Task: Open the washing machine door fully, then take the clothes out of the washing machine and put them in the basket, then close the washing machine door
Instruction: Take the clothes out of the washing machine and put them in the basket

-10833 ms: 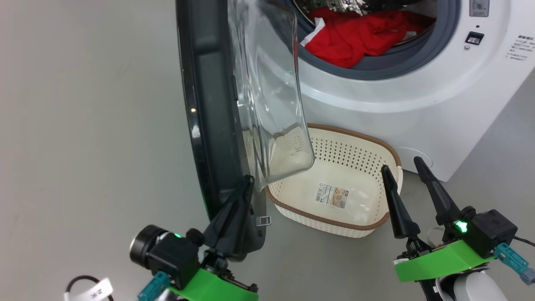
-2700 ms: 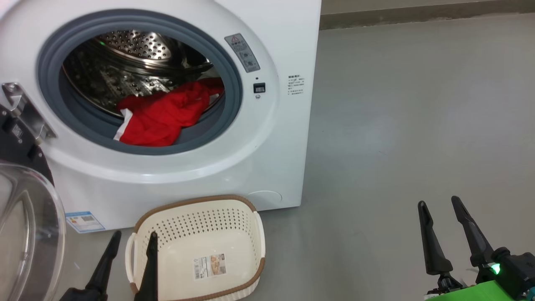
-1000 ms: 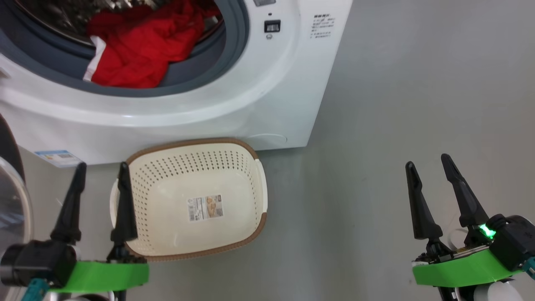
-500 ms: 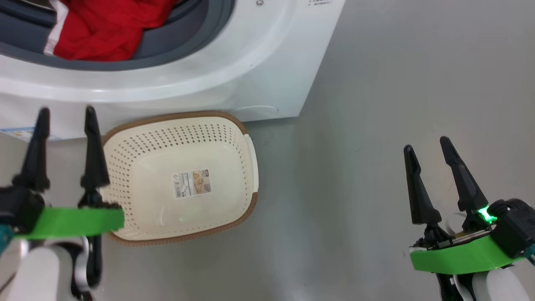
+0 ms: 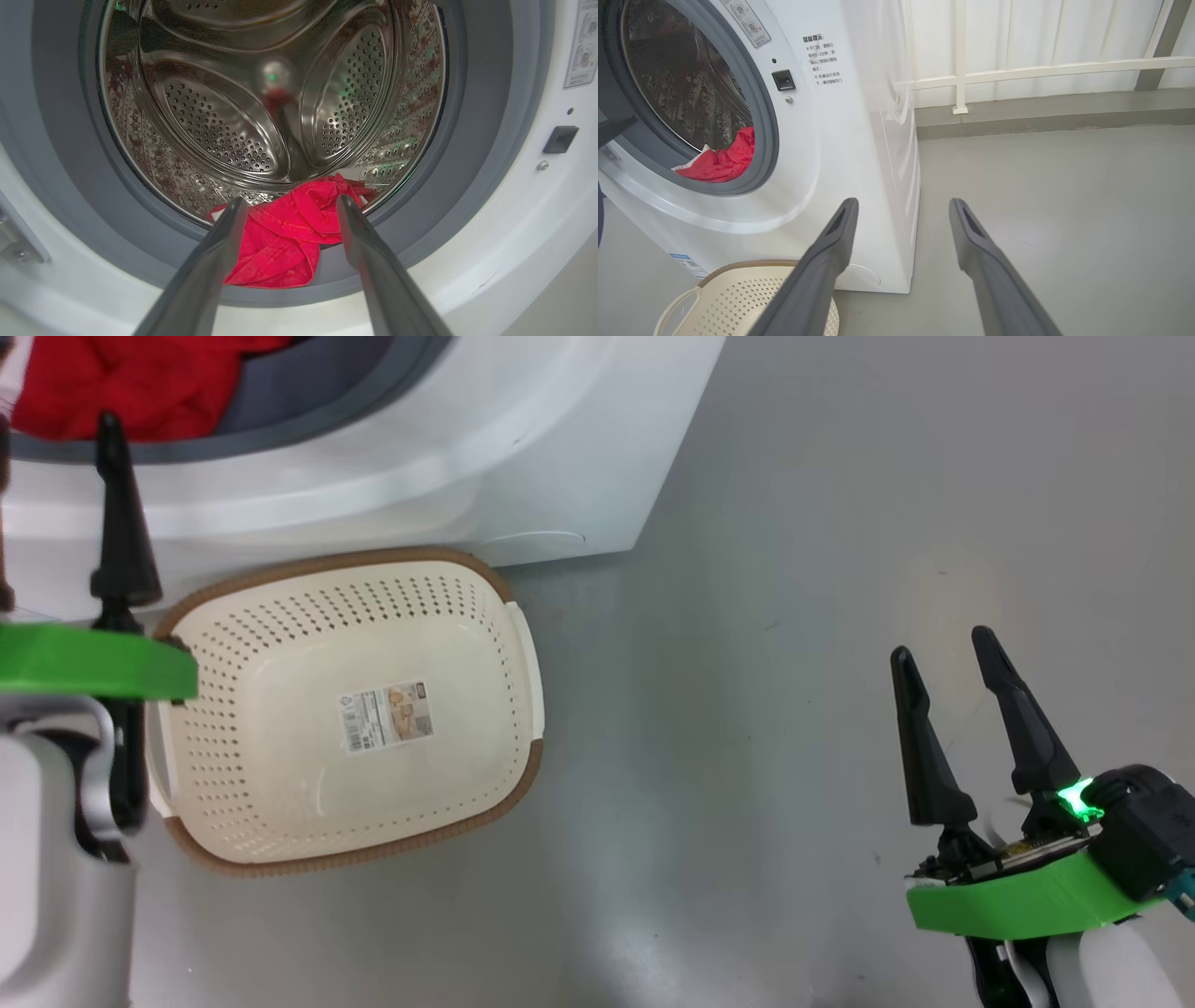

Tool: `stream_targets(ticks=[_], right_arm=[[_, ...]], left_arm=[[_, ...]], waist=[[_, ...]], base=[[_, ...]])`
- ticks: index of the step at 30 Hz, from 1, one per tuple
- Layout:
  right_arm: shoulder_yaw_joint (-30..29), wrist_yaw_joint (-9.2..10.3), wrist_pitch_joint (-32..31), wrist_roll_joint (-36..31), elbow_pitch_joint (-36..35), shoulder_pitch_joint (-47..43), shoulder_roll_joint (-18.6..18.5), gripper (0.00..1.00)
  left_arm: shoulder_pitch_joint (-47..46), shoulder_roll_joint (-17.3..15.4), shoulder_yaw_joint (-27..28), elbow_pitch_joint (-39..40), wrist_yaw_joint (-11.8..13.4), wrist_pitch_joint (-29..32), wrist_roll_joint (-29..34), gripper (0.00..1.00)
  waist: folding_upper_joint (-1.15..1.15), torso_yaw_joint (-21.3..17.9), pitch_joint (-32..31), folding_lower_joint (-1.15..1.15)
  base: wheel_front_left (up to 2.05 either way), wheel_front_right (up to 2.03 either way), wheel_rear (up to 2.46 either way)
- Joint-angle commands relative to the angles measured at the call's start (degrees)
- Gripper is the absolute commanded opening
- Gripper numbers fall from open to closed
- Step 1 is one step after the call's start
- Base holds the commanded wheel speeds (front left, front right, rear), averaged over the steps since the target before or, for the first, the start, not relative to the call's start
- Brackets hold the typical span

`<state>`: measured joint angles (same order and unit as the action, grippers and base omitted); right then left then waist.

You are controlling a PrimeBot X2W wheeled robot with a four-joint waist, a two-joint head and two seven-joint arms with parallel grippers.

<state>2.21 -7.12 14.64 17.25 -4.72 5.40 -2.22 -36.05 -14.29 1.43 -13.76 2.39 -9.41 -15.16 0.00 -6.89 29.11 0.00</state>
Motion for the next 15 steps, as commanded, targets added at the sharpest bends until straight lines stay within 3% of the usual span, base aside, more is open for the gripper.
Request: stream_targets(ticks=[1, 15], right_arm=[[1.2, -0.36, 0.4, 0.4, -1.6, 1.5, -0.7, 1.0], [2.3, -0.36, 0.4, 0.2, -1.4, 2.7, -0.7, 1.0]], left_arm=[[-1.7, -2.9, 1.4, 0.4, -0.5, 0.4, 0.4, 1.0], [-18.0, -6.1, -1.3, -14.8, 0.4, 5.1, 2.9, 1.0]], waist=[[0.0, -0.6, 1.0, 0.0], [0.0, -1.6, 4.1, 0.0]], base=[[0.0, 0.0, 0.0], [0.0, 0.0, 0.0]])
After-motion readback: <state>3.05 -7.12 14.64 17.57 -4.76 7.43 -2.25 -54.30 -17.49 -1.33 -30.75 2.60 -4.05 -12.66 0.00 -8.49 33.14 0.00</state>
